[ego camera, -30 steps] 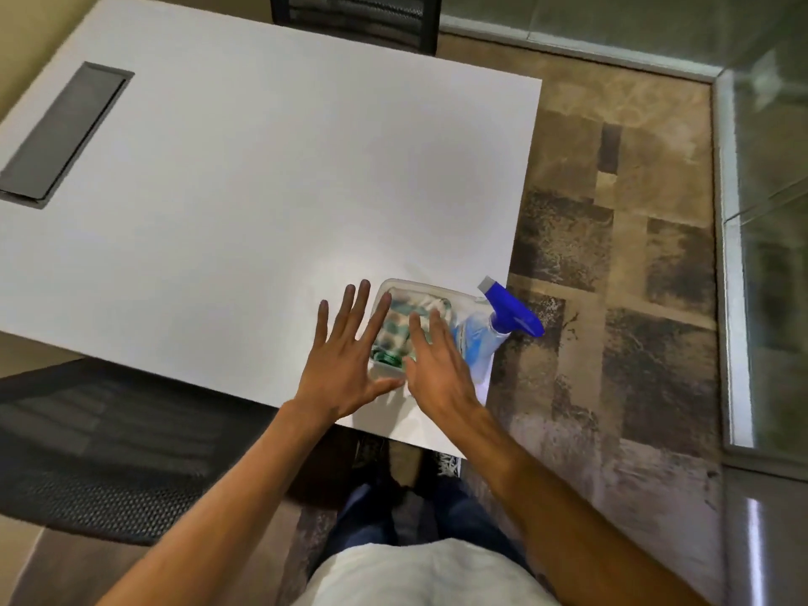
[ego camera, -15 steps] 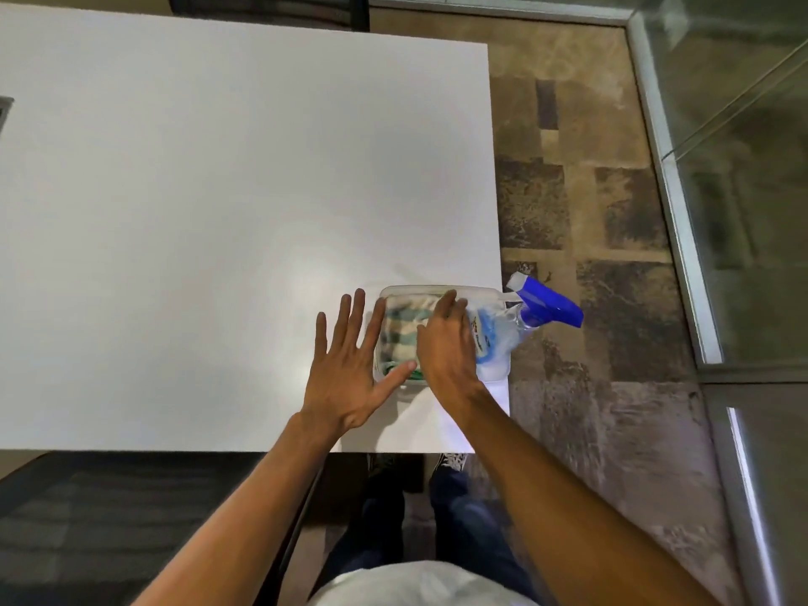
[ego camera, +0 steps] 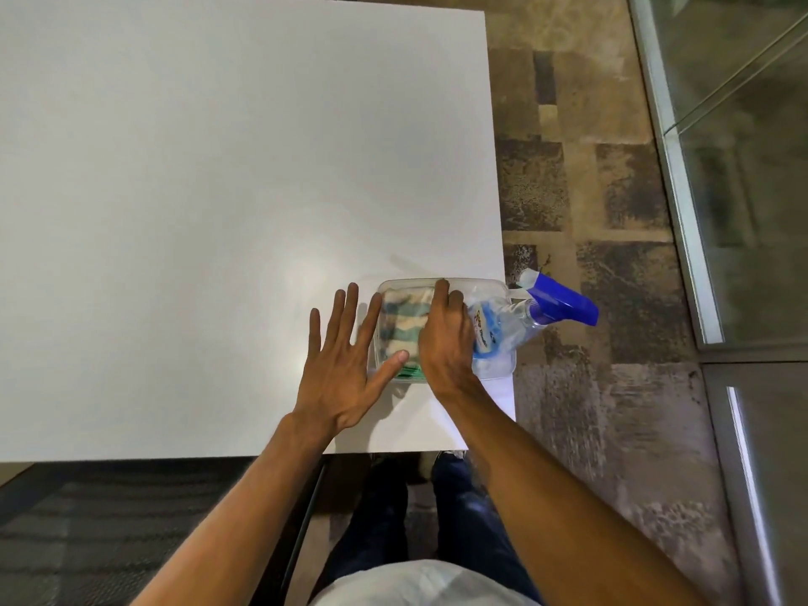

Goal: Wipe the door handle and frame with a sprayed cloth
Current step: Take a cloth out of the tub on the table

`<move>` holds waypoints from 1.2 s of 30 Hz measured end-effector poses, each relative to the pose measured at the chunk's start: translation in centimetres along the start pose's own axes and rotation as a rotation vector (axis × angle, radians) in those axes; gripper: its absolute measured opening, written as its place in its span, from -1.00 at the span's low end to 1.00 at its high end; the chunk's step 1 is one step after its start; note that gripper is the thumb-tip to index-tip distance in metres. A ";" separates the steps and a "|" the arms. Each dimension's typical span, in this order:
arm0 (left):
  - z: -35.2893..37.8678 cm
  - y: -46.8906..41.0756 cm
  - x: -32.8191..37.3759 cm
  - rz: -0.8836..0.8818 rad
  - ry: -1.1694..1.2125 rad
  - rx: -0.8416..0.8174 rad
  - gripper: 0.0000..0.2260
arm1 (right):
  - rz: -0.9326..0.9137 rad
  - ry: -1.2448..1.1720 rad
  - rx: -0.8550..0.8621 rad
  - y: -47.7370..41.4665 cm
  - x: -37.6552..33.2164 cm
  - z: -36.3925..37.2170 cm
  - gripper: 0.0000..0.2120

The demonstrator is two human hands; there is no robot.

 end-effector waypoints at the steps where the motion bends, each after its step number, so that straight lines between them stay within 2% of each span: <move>1: -0.2 0.0 0.0 0.005 0.013 0.000 -0.20 | -0.010 -0.027 0.000 0.1 0.1 0.0 -0.45; 5: -0.8 0.2 0.1 -0.001 0.046 0.008 -0.18 | -0.001 -0.075 0.096 0.8 0.2 -0.5 -0.50; 9: -1.1 0.4 0.4 -0.024 0.073 0.015 -0.17 | 0.024 -0.067 0.118 1.4 -0.1 -0.5 -0.60; 18: 0.2 0.5 0.3 -0.037 0.024 -0.045 -0.20 | 0.177 -0.295 -0.069 -0.1 -0.2 0.9 -0.34; 23: 0.3 0.4 0.6 -0.034 0.041 -0.037 -0.19 | 0.218 -0.309 -0.039 -0.6 -0.4 0.9 -0.40; 27: -0.1 0.4 0.7 -0.022 0.031 -0.031 -0.20 | 0.208 -0.346 0.021 -0.2 -0.4 0.6 -0.50; 31: -0.7 0.5 0.7 -0.026 0.130 0.003 -0.25 | 0.166 -0.434 0.114 0.7 -0.2 -0.1 -0.61; 36: -2.3 1.1 1.8 -0.061 0.299 0.019 -0.30 | 0.044 -0.458 0.144 2.2 -0.1 -1.5 -0.56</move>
Point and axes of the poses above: each hand's wrist, its own y-axis away from the middle knuckle, its own z-axis out of the palm, x = y × z, the point moved 3 cm from there along -y, towards the middle knuckle
